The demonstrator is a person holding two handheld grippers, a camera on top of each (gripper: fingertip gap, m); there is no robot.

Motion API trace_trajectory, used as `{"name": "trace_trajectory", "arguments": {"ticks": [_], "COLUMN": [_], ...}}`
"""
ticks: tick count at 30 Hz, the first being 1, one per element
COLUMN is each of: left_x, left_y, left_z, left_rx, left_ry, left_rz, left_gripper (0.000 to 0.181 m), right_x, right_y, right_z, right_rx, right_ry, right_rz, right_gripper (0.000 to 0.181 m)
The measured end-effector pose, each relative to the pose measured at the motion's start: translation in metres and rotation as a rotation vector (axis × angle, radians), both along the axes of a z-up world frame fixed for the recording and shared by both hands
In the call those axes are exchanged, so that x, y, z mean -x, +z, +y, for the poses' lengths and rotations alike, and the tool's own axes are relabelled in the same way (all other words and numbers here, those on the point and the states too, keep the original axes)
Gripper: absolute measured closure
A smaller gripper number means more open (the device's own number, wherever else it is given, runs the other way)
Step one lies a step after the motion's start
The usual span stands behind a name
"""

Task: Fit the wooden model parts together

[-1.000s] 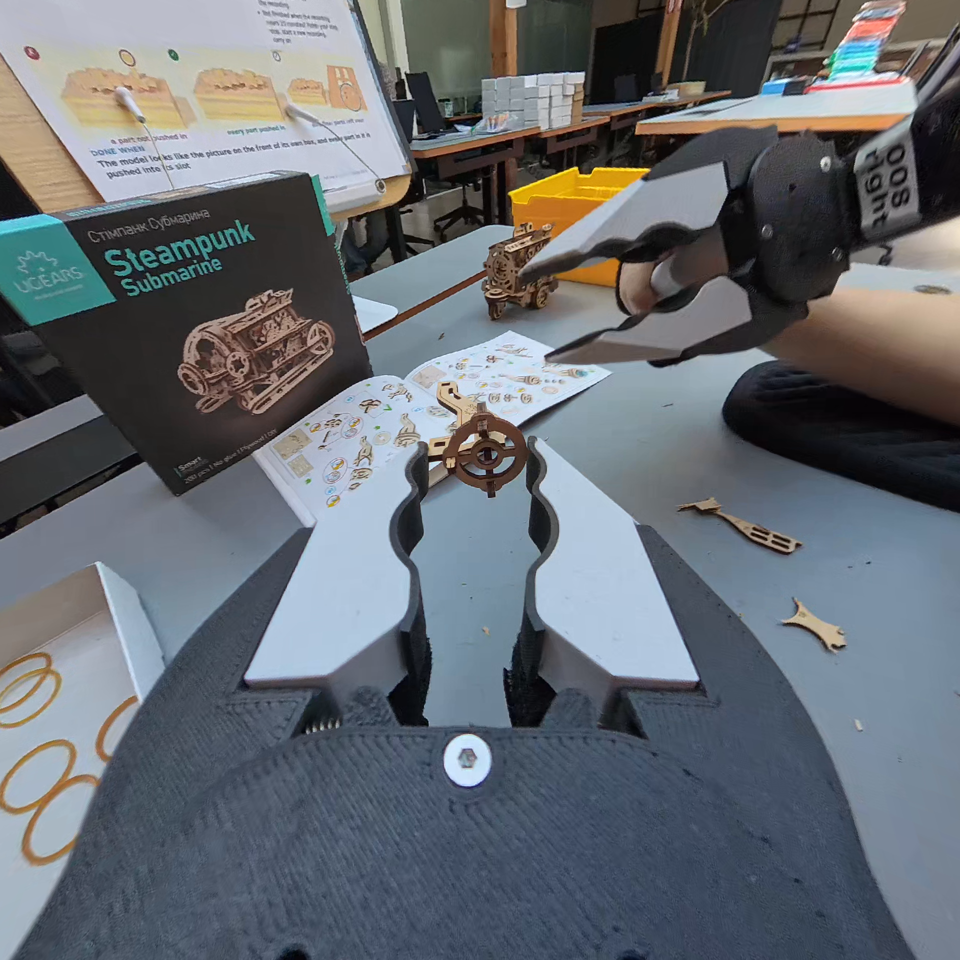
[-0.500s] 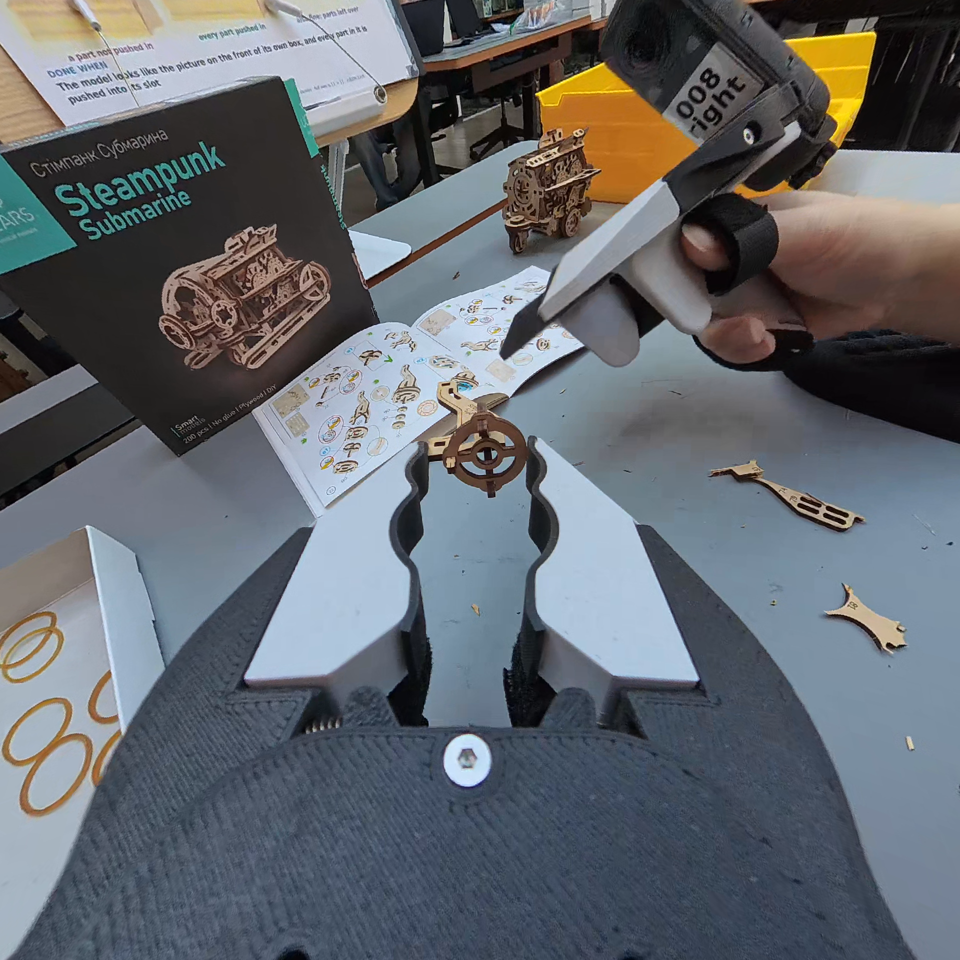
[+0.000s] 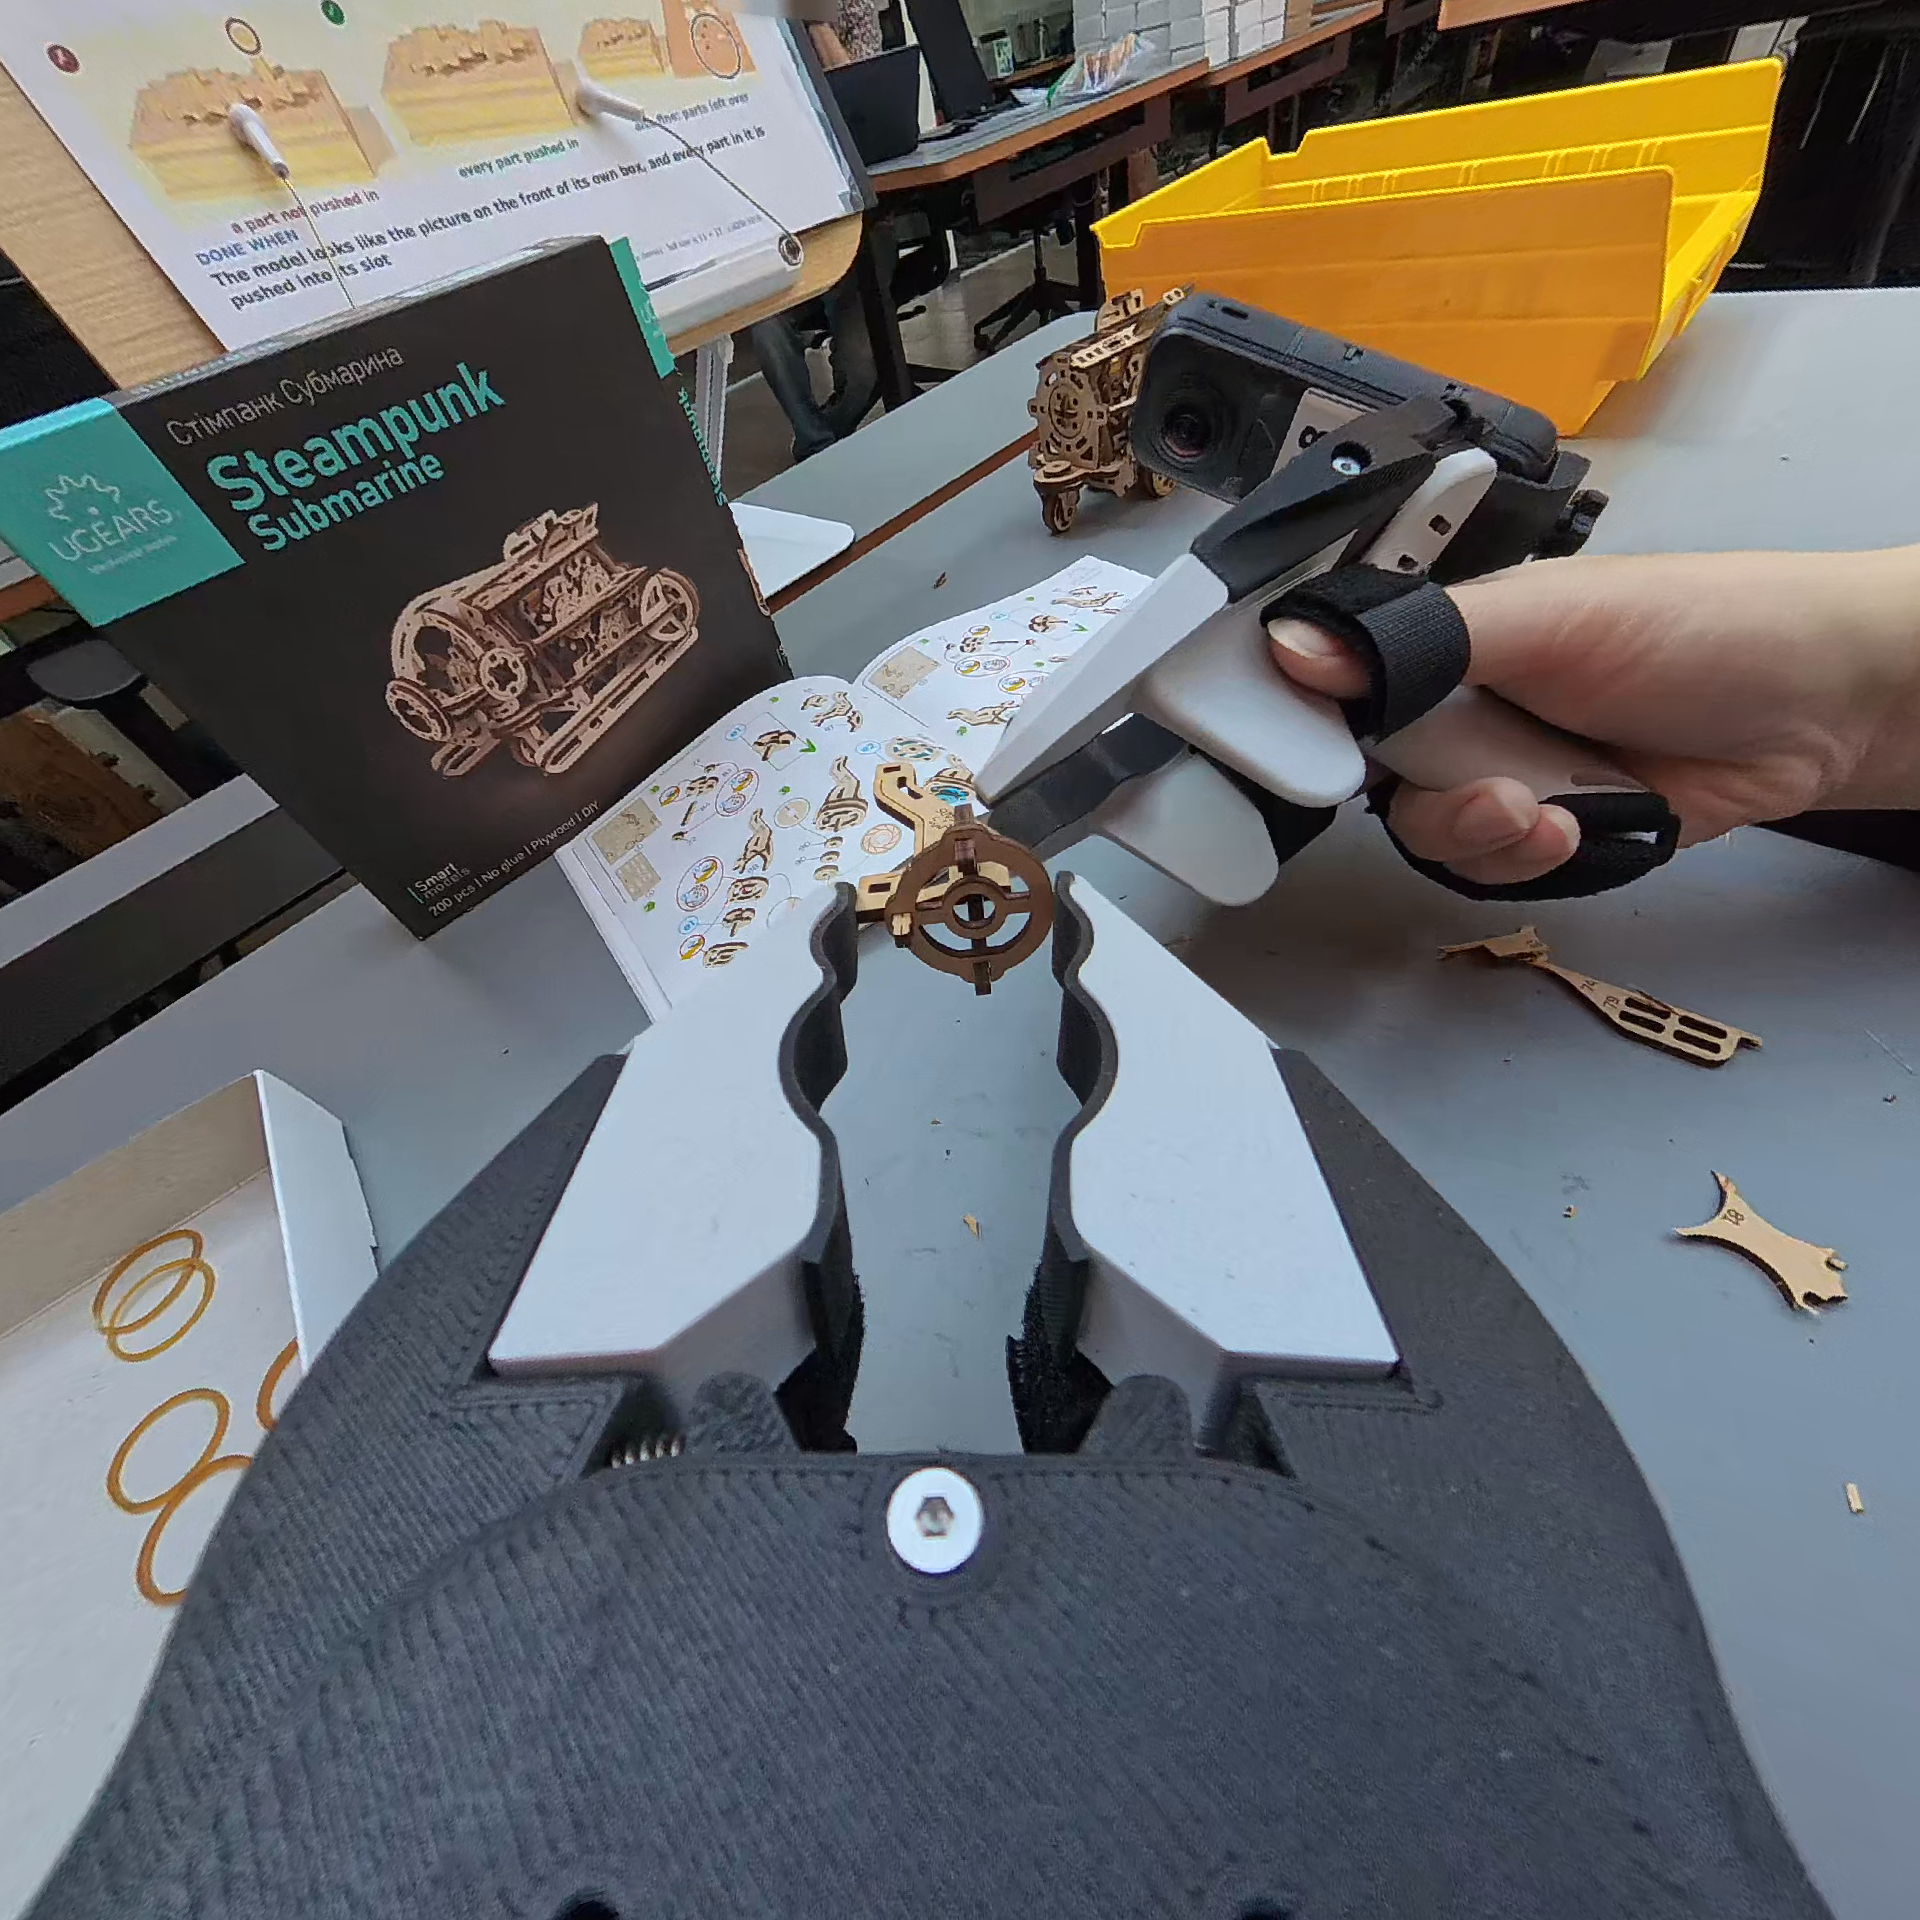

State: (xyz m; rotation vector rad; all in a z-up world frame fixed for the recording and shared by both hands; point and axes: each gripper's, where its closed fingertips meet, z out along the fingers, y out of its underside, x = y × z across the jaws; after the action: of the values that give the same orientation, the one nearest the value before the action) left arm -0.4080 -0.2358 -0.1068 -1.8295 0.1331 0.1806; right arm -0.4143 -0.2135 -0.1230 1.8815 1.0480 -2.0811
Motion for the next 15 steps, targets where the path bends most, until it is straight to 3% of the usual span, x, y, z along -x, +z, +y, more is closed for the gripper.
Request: {"name": "trace_trajectory", "arguments": {"ticks": [15], "left_x": [-0.013], "left_y": [-0.004], "left_z": [0.002], "left_rx": [0.016], "left_ry": [-0.058], "left_rz": [0.048], "left_gripper": [0.145], "right_x": [-0.004], "right_y": [0.012], "right_z": [-0.001], "right_rx": [0.178], "right_ry": [0.049], "right_rz": [0.047], "right_gripper": [0.166]}}
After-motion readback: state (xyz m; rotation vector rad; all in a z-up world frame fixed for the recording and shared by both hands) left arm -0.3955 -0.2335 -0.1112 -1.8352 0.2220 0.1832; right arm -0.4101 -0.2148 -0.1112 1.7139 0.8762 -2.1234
